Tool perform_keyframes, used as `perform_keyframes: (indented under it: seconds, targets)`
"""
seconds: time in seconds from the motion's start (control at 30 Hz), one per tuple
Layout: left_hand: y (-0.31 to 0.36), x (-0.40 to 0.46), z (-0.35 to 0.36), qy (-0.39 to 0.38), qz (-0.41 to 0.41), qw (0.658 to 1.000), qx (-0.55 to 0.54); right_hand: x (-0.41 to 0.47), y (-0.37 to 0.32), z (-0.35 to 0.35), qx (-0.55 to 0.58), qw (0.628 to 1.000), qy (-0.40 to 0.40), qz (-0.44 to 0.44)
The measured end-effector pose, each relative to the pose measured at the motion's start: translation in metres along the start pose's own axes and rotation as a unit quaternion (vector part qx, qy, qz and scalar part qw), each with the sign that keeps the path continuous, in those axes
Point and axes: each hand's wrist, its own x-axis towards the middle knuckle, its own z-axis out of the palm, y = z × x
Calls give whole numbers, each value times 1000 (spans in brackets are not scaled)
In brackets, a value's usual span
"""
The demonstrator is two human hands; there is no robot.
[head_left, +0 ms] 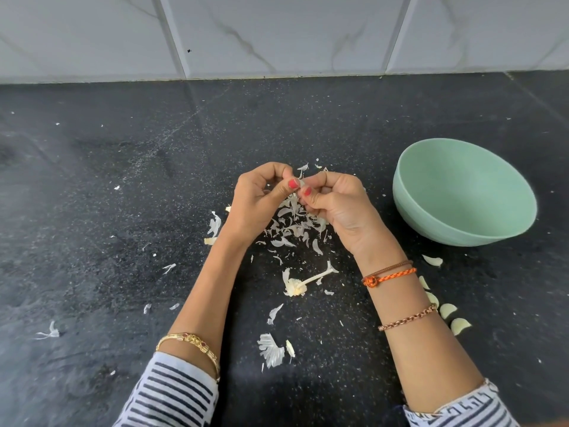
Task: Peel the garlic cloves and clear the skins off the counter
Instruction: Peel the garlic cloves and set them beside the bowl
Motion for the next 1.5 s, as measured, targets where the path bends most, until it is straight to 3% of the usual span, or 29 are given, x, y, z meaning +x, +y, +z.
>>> perform_keyframes:
  seconds: [0.23, 0.37, 0.47, 0.6, 0.9, 1.13, 1.5]
  targets:
    - [2, -2, -7, -89, -47, 995, 19, -2, -3, 3, -105, 991, 6, -82]
    - [0, -1, -7, -86, -54, 995, 12, 1, 0, 2, -182, 970, 34, -160]
    - [0, 0, -2, -36, -44, 998, -10, 1, 3, 4, -156, 968, 64, -185]
    - [0, 0, 2, 37, -20, 998, -46, 1, 0, 5, -33, 989, 78, -122]
    - [4, -3, 7, 113, 9, 993, -22, -1, -1, 7, 15, 998, 40, -55]
    - [7, -4, 5, 103, 2, 994, -47, -2, -3, 4, 8, 998, 30, -45]
    - [8, -3, -2, -2, -72, 990, -118, -2, -5, 0, 4, 999, -19, -27]
